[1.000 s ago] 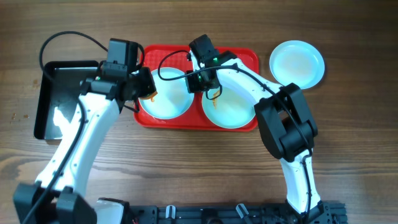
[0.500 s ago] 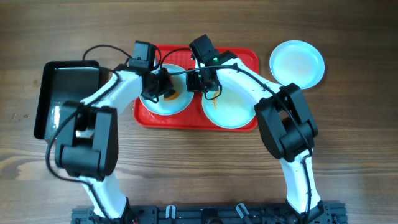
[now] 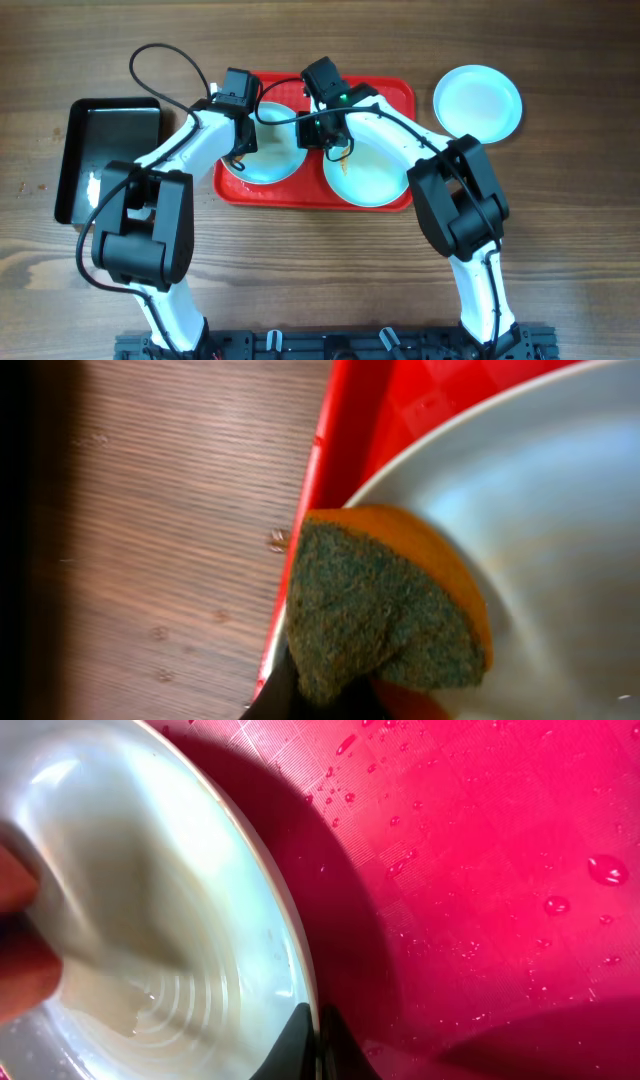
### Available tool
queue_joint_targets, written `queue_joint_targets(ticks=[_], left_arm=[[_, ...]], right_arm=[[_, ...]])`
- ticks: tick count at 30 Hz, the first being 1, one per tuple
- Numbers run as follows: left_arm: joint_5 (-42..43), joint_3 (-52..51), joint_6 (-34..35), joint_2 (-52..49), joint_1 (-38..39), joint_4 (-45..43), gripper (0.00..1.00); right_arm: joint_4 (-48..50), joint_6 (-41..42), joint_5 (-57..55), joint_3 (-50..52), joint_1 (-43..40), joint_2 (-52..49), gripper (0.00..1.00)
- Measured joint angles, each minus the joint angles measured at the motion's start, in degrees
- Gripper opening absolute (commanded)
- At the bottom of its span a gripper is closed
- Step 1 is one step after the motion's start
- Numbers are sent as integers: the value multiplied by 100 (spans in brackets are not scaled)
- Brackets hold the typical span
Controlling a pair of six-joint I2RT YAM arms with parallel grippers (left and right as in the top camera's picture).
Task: Clean dirty plates on tray and stack at the side
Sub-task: 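Scrub the held plate with the sponge in the left gripper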
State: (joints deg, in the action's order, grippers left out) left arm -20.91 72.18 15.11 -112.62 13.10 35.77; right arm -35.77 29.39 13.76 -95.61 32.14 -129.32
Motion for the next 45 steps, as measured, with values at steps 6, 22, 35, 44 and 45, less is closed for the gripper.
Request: queue_joint_targets(ticks=[6,22,35,44,45], left_arm=[[470,273,151,343,-170,-144,4],[1978,501,262,-417,-107,-393,4],[-1213,455,-525,369,133,-144,4],[2391,170,240,295,153,-76,4],[2446,122,275,192,153,-74,4]], right_arm=[[-39,-2,-94,0,-92,0,4],[13,-9,-177,0,-94,0,4],[17,-28,-164,-9,-101,0,4],[20,-28,-184,-9,-101,0,4],[20,-28,-184,-9,-101,0,4]])
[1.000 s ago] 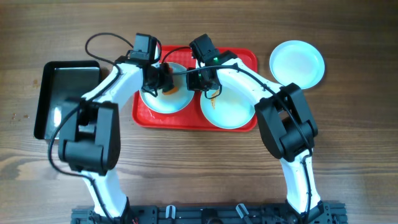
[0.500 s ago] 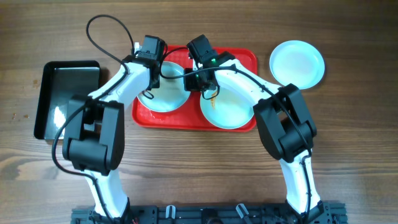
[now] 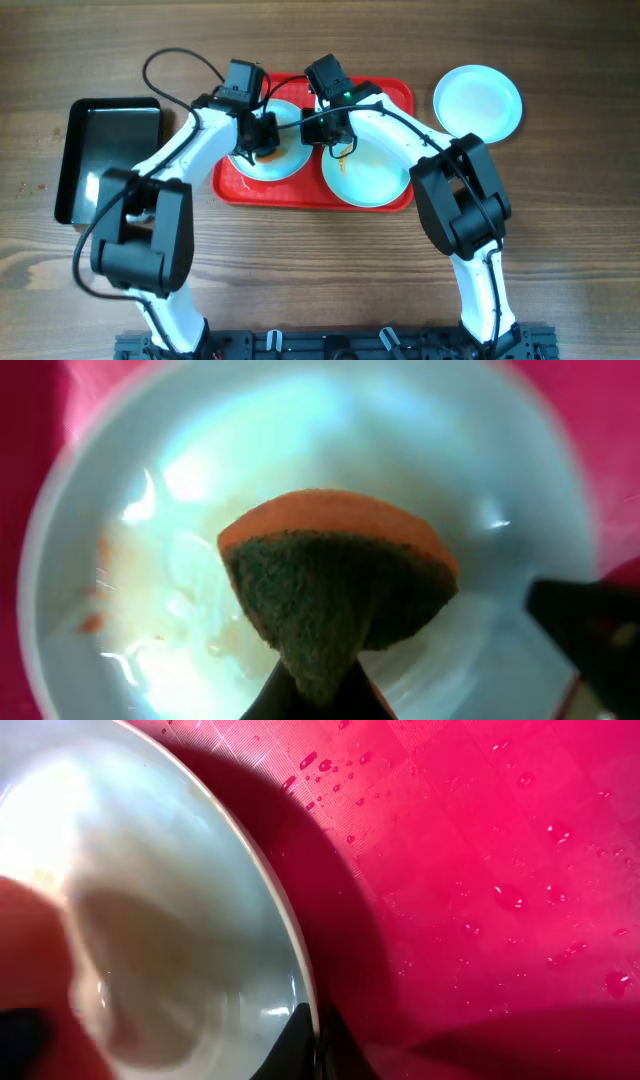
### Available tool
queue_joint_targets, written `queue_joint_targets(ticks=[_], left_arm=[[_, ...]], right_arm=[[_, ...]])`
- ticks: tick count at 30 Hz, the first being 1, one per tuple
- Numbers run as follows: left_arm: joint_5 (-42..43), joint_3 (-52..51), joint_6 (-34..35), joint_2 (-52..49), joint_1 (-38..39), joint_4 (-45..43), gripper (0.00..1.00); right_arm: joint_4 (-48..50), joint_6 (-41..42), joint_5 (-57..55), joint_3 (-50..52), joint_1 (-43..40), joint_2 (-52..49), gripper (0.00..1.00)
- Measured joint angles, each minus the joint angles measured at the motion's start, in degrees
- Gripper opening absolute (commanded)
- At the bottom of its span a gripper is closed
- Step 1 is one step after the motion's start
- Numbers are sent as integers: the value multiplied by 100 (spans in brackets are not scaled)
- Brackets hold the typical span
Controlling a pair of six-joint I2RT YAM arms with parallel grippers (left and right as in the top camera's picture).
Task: Clean dirty plates on tray and stack at the side
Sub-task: 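Scrub the held plate with the sponge in the left gripper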
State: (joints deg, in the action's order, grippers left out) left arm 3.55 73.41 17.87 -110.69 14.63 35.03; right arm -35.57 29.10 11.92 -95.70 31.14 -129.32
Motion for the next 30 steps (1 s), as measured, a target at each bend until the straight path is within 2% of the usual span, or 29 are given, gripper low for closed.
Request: queue_joint_targets(ticks=[4,10,14,20,21,23,25,26,28,30], left_arm=[[-238,-61,48,-225,2,-2,4],[-1742,-55,48,-225,37,278,4],[-2389,-61,-157,-225,44,251,4],[-4782,-81,-1119,-229,105,-509,4],[-4857,-83,-1134,-223,136,-623,4],[-4533,-83,-1034,-136,184,-651,4],[-3377,-85,-824,120,157,-640,4],[-2406,-83,-697,258,109,-660,4],[-1038,-83,-516,293,46,-654,4],[-302,-85,-378,269,28,-494,4]], right_arm=[[0,0,0,0,0,0,4],[-2,-2,-2,0,0,0,5],[2,0,31,0,9,0,4],[-17,0,26,0,20,0,4],[-17,0,24,0,15,0,4],[-17,0,24,0,15,0,4],[-15,-2,20,0,15,0,5],[-11,0,0,0,15,0,4],[0,0,0,0,15,0,4],[2,-2,0,0,15,0,4]])
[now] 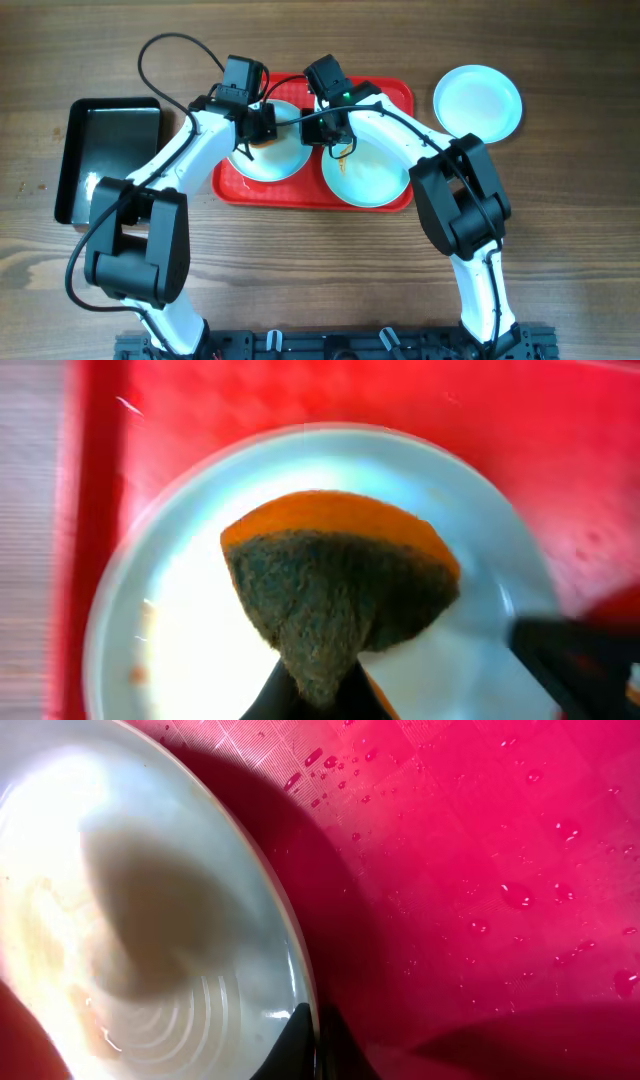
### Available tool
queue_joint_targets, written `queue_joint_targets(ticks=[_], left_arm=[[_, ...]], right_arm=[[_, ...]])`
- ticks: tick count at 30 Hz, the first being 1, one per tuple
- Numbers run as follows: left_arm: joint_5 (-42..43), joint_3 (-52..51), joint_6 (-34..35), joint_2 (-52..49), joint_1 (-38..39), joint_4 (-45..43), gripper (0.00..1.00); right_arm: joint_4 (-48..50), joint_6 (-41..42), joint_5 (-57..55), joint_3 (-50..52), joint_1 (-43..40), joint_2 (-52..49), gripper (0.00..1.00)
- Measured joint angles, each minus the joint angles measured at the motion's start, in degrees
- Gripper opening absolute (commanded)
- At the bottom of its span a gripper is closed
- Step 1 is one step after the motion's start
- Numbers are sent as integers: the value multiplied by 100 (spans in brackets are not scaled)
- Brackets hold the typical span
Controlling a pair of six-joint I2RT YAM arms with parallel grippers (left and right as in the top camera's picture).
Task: Clean dirty plates on tray and stack at the side
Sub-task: 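Scrub the held plate with the sponge in the left gripper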
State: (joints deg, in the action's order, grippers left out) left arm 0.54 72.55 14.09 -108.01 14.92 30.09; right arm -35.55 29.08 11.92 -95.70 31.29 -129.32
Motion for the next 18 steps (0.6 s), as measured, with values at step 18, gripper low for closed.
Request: queue_joint_targets(ticks=[18], left_arm=[[-1703,-13,-2474,-501,2,155,4]], right_arm=[[2,-83,-2,0,0,0,4]])
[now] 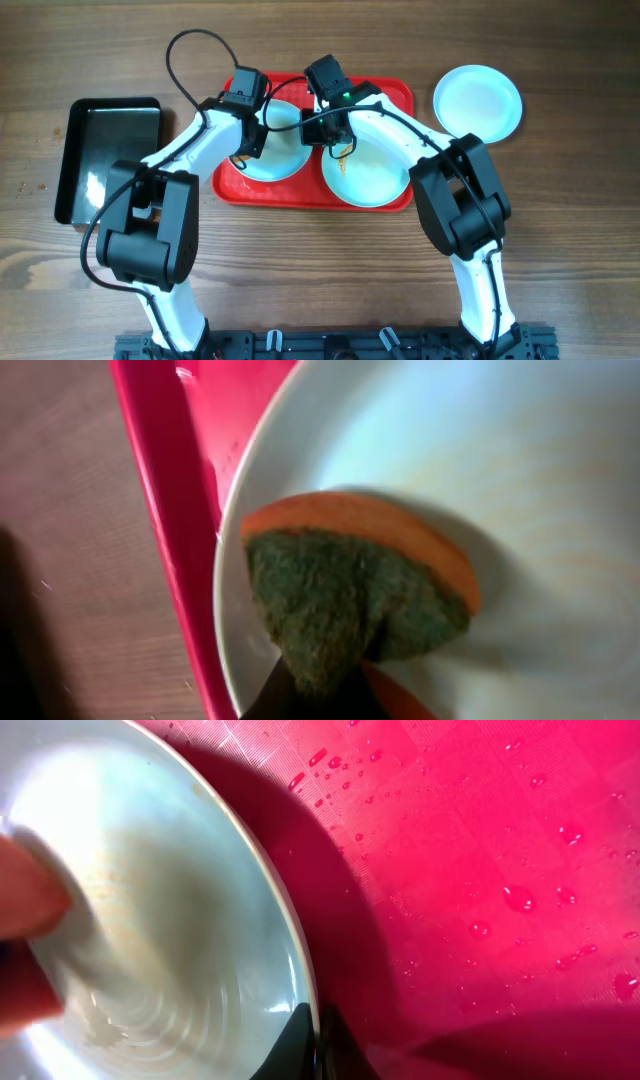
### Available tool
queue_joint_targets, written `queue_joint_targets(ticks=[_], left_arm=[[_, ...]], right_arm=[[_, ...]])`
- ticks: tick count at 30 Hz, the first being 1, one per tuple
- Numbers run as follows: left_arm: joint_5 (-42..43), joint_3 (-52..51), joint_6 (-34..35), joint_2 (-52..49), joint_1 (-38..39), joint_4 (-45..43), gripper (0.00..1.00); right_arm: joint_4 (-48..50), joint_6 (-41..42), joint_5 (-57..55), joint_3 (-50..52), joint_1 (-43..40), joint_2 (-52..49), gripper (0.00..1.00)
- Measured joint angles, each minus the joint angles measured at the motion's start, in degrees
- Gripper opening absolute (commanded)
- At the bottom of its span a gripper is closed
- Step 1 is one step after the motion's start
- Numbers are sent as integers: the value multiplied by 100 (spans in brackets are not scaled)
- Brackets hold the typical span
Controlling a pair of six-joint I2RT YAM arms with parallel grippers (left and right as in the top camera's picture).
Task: Clean dirty plates on tray and stack at the side
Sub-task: 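Scrub the held plate with the sponge in the left gripper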
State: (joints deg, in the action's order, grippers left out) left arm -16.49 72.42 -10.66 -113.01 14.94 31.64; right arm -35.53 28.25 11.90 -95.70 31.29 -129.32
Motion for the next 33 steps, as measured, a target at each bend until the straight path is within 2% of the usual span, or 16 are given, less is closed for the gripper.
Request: queue_joint_targets(ticks=[5,8,14,21,26,33], left_arm=[[-385,-17,-315,-9,-2,-992,4],[-249,-20,-433,-39,-2,-1375,4],[942,-20,-476,-68,-7,-905,4],[1340,24,-494,-275,-205,-1172,4],[990,114,-494,-291,-553,-804,4],[157,205,-496,-291,-262,-173,4]], right_arm=[[-2,-2,0,0,0,0,4],[-2,-2,0,0,0,0,4],[-2,-2,0,0,0,0,4],[11,-2,-22,0,0,0,4],[94,-2,-11,0,9,0,4],[111,-44,55,-2,44,0,4]])
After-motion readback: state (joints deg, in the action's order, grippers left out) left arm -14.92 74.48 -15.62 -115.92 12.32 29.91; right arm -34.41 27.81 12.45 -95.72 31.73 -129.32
